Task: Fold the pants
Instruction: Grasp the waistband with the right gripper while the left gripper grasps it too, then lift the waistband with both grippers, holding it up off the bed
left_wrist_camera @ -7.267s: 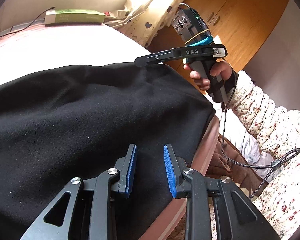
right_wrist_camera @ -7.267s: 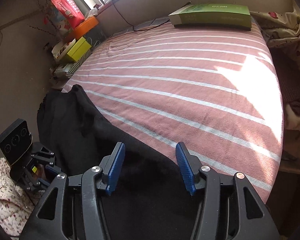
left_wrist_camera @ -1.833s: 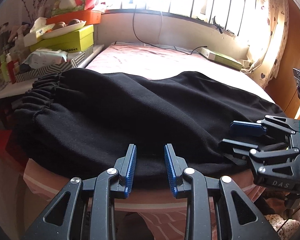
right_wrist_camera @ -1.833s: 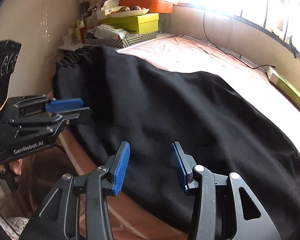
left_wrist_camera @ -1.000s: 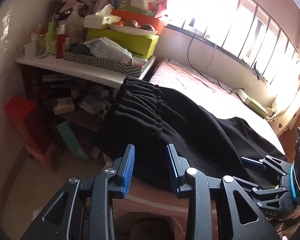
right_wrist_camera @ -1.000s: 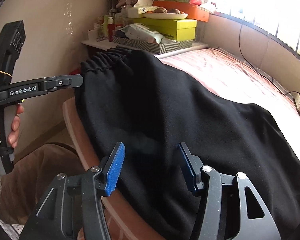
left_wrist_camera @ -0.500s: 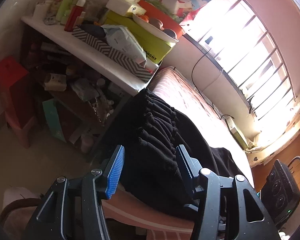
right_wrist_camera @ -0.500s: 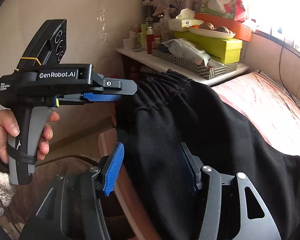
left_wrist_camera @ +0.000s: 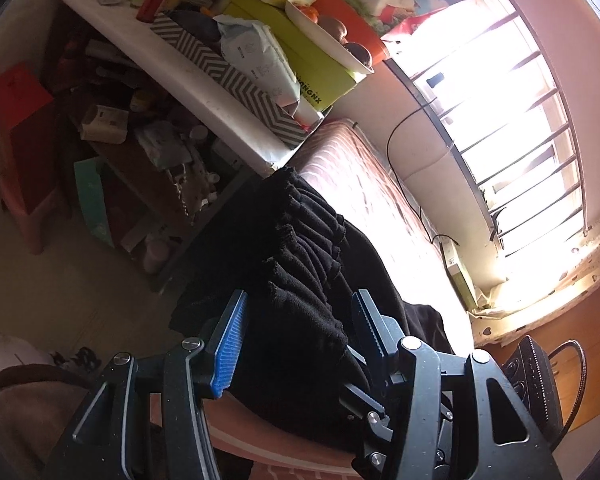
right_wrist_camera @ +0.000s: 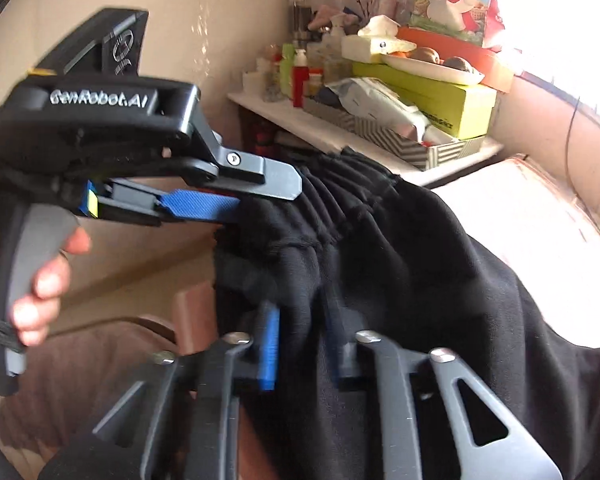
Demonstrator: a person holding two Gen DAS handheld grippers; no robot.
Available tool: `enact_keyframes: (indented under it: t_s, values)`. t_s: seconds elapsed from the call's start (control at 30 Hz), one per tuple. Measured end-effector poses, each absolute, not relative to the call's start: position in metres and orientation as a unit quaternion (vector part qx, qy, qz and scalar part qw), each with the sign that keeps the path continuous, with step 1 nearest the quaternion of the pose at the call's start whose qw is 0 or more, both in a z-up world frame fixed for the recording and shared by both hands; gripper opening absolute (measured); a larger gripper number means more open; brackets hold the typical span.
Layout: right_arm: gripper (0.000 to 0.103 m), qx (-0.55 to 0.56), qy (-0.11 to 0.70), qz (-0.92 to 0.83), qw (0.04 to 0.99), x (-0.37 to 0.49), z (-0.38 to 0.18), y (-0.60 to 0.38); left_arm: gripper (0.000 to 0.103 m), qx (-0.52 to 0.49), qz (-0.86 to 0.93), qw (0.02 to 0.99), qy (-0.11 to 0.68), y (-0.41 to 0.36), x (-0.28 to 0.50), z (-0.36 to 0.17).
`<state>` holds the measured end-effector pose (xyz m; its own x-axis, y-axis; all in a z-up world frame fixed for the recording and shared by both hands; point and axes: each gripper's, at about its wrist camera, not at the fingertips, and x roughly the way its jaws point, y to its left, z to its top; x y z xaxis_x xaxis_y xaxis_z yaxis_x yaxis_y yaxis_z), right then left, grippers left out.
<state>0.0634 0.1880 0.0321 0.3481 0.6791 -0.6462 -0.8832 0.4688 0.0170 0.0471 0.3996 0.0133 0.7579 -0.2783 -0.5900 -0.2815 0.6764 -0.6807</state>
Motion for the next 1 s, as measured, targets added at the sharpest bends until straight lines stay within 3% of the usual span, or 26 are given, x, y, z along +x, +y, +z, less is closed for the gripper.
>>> enact_keyframes:
  t_s: [0.17, 0.5, 1.0]
  values:
    - [0.008, -0.128, 0.301, 0.497, 0.804, 0.065, 0.044, 0.180, 0.082, -0.405, -0.009, 0.851, 0.335, 0.398, 0.042, 0.021]
    - [0.008, -0.046, 0.316, 0.519, 0.793, 0.074, 0.055, 0.168, 0.086, -0.458, -0.031, 0.831, 0.313, 0.402, 0.038, 0.020]
    - [0.008, -0.060, 0.313, 0.522, 0.791, 0.065, 0.053, 0.177, 0.088, -0.488, -0.021, 0.799, 0.352, 0.398, 0.058, -0.007]
